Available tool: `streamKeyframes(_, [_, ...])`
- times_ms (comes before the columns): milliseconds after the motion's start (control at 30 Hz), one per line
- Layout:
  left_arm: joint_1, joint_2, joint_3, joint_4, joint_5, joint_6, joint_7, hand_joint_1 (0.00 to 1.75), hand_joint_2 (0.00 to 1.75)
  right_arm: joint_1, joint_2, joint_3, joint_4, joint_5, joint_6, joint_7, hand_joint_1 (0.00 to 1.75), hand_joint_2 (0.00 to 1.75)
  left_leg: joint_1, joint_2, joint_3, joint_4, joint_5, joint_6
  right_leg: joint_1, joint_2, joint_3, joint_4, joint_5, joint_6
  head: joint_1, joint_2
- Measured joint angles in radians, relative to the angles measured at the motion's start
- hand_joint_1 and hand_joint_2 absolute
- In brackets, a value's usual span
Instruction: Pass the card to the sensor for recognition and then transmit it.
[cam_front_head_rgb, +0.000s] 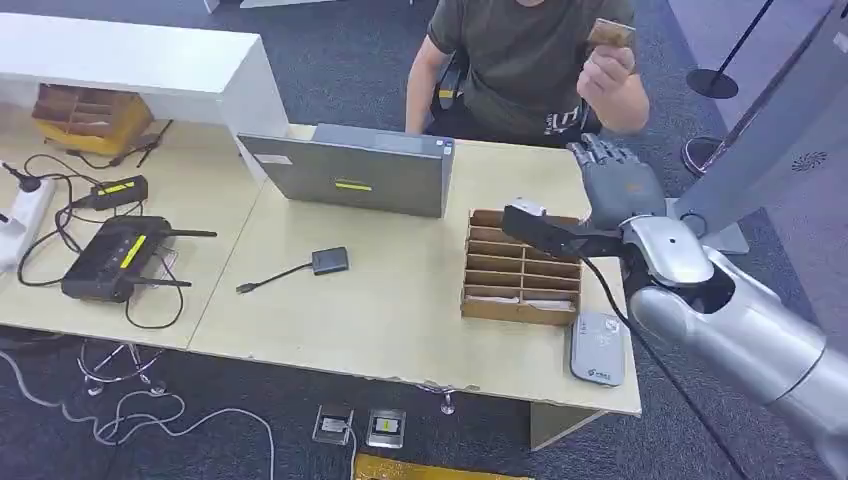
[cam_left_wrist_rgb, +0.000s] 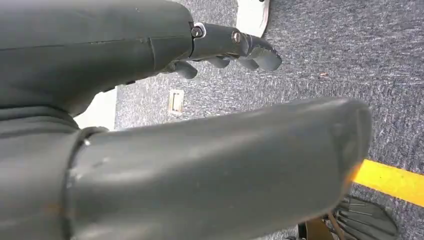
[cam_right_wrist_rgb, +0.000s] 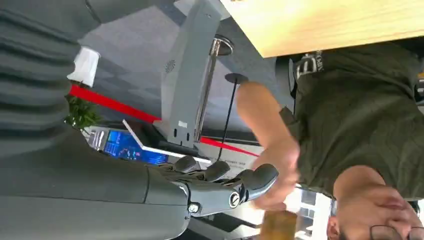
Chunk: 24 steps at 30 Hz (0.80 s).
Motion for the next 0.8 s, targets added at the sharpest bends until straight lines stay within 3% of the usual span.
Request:
streamKeyframes(67, [0.000,0.000,0.000,0.000,0.000,0.000,0.000,0.00,0.00,0.029,0.001,-0.013,0.002,0.037,-0.010,-0.010,0.00,0.00,0.000,0.000,0.000,0.000,0.000,0.000,0.000,-0.001,0.000,0.000,0.000,0.000,0.000,0.000])
streamKeyframes(200, [0.001,0.000,0.000,0.000,-0.004,-0.001,0.000,0.00,0.00,0.119,0.005,-0.074,-0.015,0.027,-0.106,0.026,0.00,0.00,0.000,0.000,0.000,0.000,0.000,0.000,0.000,-0.001,0.000,0.000,0.000,0.000,0.000,0.000])
streamKeyframes(367, [0.002,0.000,-0.001,0.000,-0.012,0.000,0.001,0.00,0.00,0.203,-0.016,-0.145,-0.103,0.027,-0.098,0.044,0.00,0.00,0.000,0.001,0.001,0.000,0.000,0.000,0.000,0.000,0.000,0.000,0.000,0.000,0.000,0.000])
streamKeyframes(667, [0.003,-0.001,-0.002,0.000,-0.012,-0.001,0.001,0.00,0.00,0.344,-0.114,-0.219,-0.317,0.048,-0.061,0.094,0.00,0.00,0.000,0.001,0.001,0.000,0.000,0.000,0.000,0.001,0.000,0.000,0.000,0.000,0.000,0.000])
streamKeyframes(700, [0.003,-0.001,-0.002,0.000,-0.010,-0.001,0.001,0.00,0.00,0.356,-0.122,-0.225,-0.335,0.052,-0.046,0.094,0.00,1.75,0.000,0.001,0.001,0.000,0.000,0.000,0.000,0.001,0.000,0.000,0.000,0.000,0.000,0.000])
streamKeyframes(800, [0.003,0.000,-0.002,0.000,-0.009,-0.001,0.000,0.00,0.00,0.392,-0.144,-0.243,-0.384,0.051,-0.017,0.093,0.00,1.75,0.000,0.001,0.001,0.000,0.000,0.000,0.000,0.001,0.000,0.000,0.000,0.000,0.000,0.000])
